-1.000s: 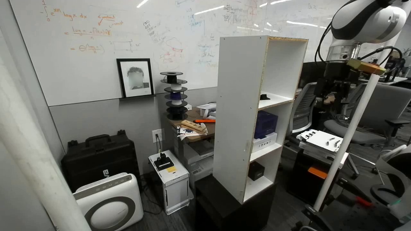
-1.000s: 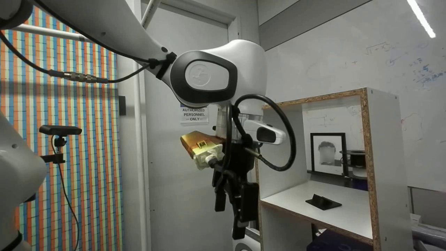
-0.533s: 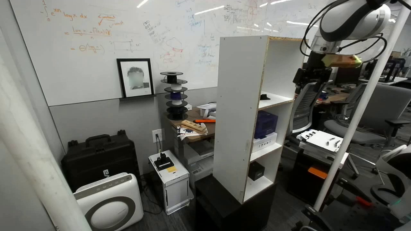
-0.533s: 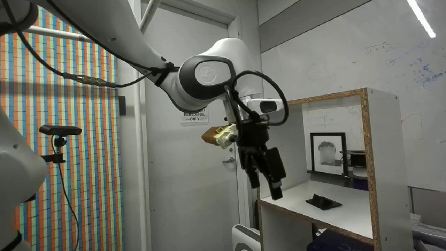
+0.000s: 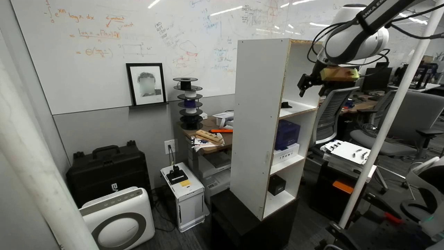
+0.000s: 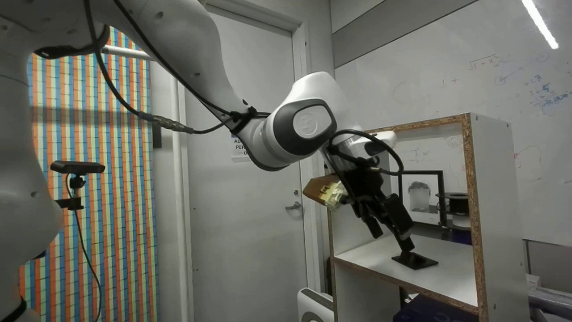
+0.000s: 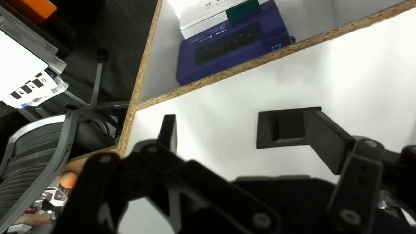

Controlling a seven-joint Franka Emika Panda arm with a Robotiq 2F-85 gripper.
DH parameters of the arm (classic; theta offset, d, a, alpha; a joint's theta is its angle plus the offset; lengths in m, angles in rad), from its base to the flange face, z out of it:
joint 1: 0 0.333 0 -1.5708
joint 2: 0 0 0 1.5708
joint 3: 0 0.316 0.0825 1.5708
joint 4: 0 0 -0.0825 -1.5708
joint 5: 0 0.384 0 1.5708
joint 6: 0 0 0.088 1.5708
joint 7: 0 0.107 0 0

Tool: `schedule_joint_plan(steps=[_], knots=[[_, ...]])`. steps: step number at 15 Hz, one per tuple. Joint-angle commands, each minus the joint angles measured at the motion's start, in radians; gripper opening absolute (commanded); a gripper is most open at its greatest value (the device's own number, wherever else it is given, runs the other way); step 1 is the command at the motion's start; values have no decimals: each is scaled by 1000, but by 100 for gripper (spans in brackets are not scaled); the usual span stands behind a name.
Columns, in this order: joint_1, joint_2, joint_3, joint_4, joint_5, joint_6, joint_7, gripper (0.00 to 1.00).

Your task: Move the black object to the top of the shelf

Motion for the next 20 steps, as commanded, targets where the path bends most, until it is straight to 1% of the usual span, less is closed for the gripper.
schedule_joint_plan(steps=[1,4,8,9,13,14,15,20], knots=[[23,136,-4,96,-8,49,14,100],[54,202,-18,139,-7,81,26,100],[103,260,-64,182,-35,141,94,100],[89,272,-48,191,-38,147,109,100],[97,319,-44,227,-19,165,141,100],[105,328,-52,235,-30,175,162,75],[109,335,-55,242,-33,181,173,73],[144,345,-95,254,-85,194,236,34]])
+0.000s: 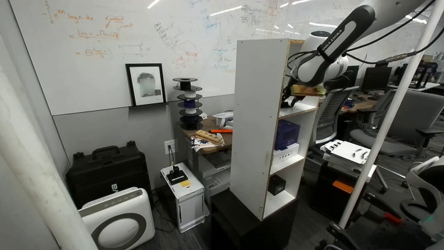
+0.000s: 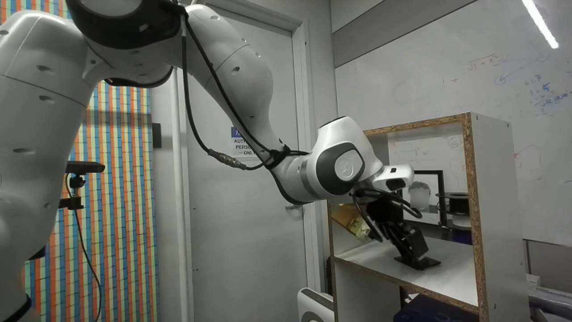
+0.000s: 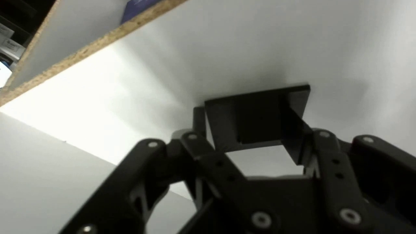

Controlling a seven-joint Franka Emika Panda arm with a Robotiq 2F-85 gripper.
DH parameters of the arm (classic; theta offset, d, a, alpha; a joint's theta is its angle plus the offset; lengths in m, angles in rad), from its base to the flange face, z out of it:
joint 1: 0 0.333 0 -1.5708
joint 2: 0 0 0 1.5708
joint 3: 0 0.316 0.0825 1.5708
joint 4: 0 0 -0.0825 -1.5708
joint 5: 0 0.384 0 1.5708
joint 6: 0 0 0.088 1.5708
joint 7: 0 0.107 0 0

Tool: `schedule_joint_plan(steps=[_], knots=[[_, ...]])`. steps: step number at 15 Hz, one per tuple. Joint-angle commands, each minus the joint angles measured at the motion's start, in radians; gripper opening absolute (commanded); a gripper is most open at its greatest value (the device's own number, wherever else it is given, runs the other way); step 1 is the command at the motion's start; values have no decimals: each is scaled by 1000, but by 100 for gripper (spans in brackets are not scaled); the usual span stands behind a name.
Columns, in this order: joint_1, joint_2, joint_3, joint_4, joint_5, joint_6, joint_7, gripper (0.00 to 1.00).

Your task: Move the black object to the top of the shelf

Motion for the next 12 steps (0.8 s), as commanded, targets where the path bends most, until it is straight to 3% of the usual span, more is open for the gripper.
schedule_joint_plan(steps=[1,5,12], knots=[[43,13,-50,27,-65,12,69,27],[88,-31,-97,-33,-155,12,141,25],[176,-218,-182,-271,-394,67,358,25]])
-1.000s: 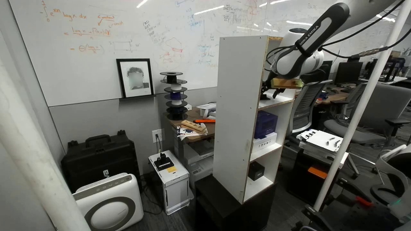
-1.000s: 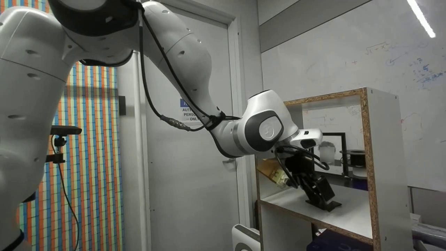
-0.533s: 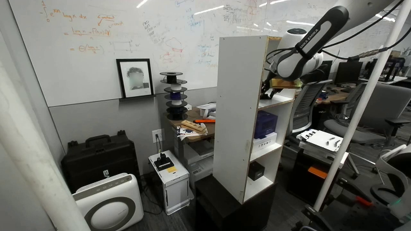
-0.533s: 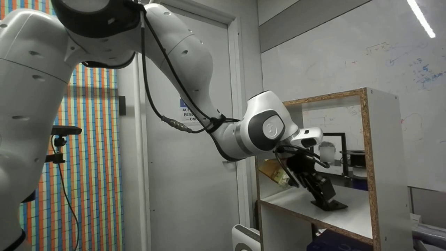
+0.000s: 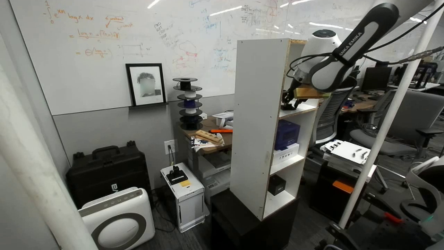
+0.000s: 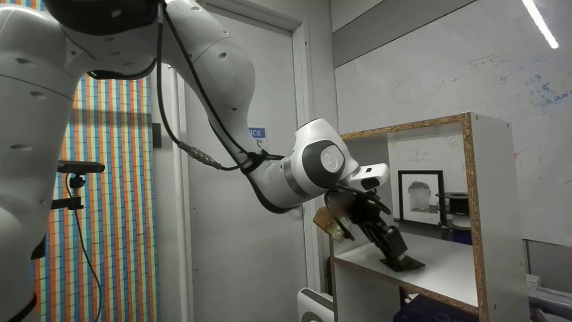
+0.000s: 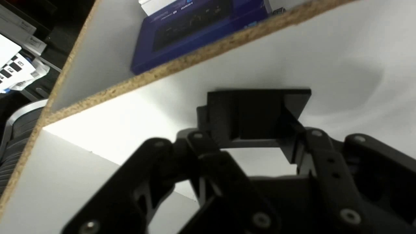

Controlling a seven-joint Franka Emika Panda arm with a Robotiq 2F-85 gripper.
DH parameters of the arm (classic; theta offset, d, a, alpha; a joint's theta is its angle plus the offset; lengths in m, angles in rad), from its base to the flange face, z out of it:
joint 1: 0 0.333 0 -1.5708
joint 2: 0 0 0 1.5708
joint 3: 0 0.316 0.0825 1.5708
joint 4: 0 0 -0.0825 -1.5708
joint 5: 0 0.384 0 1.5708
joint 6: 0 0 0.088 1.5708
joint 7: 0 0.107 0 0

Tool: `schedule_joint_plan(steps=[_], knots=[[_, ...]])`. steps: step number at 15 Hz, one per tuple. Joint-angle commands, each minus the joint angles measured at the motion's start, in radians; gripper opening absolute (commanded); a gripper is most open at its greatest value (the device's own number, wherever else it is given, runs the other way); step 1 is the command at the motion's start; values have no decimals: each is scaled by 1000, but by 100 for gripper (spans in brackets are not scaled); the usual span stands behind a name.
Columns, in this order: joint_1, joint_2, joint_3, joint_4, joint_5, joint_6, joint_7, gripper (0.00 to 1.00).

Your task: Move the black object to the top of the shelf

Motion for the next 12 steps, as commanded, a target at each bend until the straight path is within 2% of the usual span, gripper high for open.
schedule_joint_plan(steps=[1,5,8,12], knots=[[44,-147,-56,-163,-144,31,130,25],[22,-279,-63,-288,-268,-14,246,25],[8,-381,-61,-374,-311,-45,280,25],[4,-589,-33,-485,-296,-234,258,25]])
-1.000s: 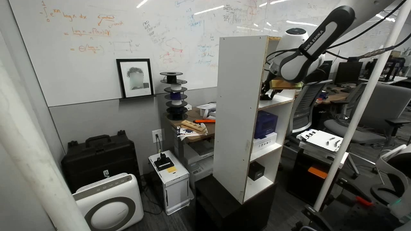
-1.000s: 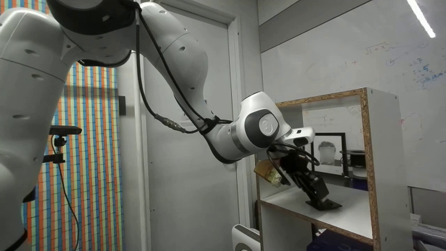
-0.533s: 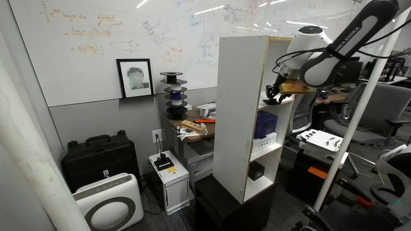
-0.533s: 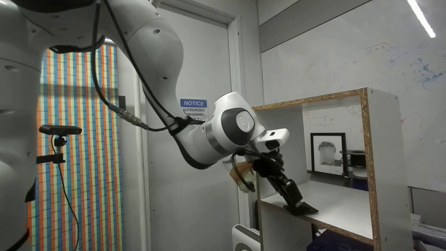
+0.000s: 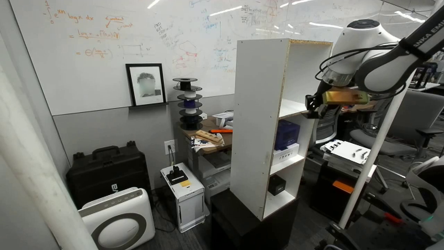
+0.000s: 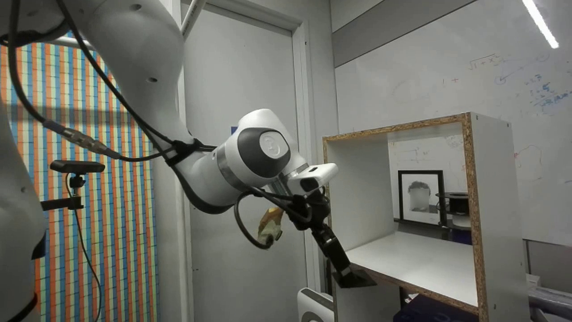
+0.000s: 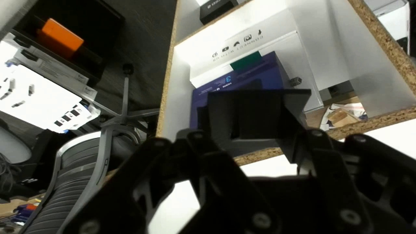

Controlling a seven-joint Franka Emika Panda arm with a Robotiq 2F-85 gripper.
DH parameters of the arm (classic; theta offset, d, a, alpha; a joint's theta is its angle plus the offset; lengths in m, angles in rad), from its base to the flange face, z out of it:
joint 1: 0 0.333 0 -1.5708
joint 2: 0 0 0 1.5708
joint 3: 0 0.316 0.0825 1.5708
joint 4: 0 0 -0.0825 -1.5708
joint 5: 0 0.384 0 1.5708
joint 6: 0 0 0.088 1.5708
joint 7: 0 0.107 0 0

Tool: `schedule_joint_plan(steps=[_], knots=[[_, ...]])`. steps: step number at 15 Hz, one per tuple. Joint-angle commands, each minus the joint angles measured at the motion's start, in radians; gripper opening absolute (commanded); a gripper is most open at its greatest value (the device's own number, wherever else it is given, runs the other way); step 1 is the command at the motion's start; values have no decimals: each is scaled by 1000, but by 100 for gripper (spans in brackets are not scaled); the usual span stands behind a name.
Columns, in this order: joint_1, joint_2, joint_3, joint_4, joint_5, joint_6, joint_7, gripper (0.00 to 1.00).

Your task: Move the black object to the top of the shelf

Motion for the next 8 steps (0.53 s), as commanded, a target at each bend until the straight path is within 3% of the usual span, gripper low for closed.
schedule_joint_plan(steps=[1,4,5,8], knots=[[-116,-239,134,-126,63,-141,-59,25],[-177,-396,212,-171,155,-210,-114,25],[-79,-422,129,-114,135,-273,-100,25],[-92,-576,143,-110,134,-337,-116,25]])
